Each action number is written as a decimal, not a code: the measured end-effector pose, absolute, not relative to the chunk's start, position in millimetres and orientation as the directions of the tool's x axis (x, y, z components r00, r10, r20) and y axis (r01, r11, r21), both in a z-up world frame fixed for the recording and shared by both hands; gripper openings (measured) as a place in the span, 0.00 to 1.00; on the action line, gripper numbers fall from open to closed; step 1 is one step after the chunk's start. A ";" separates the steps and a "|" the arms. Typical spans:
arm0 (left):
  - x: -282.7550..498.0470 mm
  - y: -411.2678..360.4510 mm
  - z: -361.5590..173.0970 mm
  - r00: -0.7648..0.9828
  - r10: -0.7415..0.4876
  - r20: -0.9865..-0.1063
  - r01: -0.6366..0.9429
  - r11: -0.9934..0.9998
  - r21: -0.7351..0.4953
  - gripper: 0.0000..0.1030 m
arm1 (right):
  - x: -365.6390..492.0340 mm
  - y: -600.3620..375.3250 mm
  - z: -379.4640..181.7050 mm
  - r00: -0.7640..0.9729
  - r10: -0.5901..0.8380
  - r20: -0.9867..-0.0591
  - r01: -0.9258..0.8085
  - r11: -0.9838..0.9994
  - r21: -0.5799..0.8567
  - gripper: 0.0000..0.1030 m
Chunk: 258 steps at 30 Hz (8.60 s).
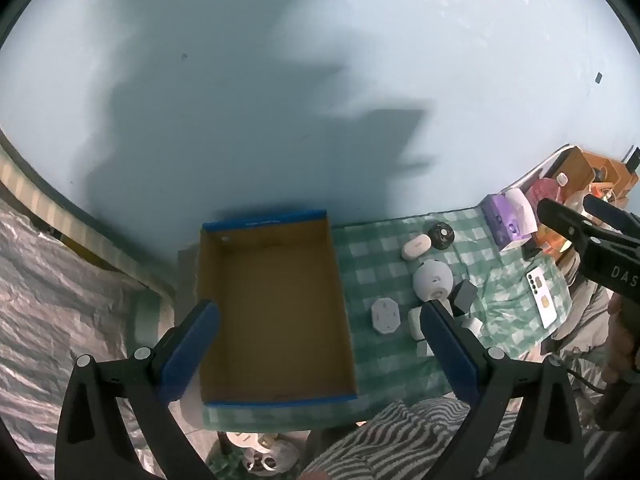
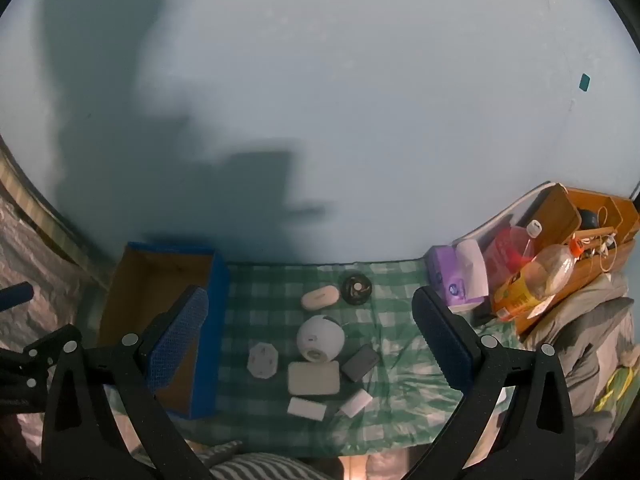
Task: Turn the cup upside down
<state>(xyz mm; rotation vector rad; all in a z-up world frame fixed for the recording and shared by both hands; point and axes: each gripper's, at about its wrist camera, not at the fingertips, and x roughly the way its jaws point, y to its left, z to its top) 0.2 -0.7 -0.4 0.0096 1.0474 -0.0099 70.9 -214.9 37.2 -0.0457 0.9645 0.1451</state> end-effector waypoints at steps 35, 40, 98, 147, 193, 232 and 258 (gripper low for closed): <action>5.4 3.0 -4.0 0.497 -0.004 -0.868 0.004 1.000 -0.002 0.98 | 80.4 -208.6 25.6 0.532 0.112 -0.839 -0.181 0.983 0.016 0.98; 7.5 2.4 -3.9 0.496 -0.005 -0.868 0.005 1.000 -0.002 0.98 | 81.6 -206.3 25.7 0.533 0.112 -0.838 -0.188 0.982 0.012 0.98; 10.7 -0.4 -5.3 0.482 -0.006 -0.876 0.010 1.000 -0.002 0.98 | 81.2 -206.9 26.5 0.519 0.111 -0.847 -0.198 0.980 0.007 0.98; 26.1 182.3 -201.0 0.157 0.030 -0.987 -0.153 0.988 0.006 0.89 | 93.3 -249.0 -154.1 0.129 0.092 -0.987 -0.040 0.995 0.087 0.98; 15.1 193.5 -275.1 0.062 -0.028 -0.998 -0.154 0.987 -0.037 0.21 | 73.9 -310.1 -316.9 -0.123 0.054 -0.991 0.192 0.981 0.030 0.25; 9.5 182.7 -268.4 0.057 -0.020 -0.998 -0.071 0.997 -0.024 0.03 | 86.1 -150.4 -161.3 0.033 0.190 -0.981 -0.291 0.941 0.173 0.25; 6.4 188.1 -264.0 0.063 -0.028 -0.998 -0.082 0.996 -0.033 0.04 | 63.1 -23.4 -207.2 -0.106 0.218 -0.970 -0.588 0.773 0.238 0.25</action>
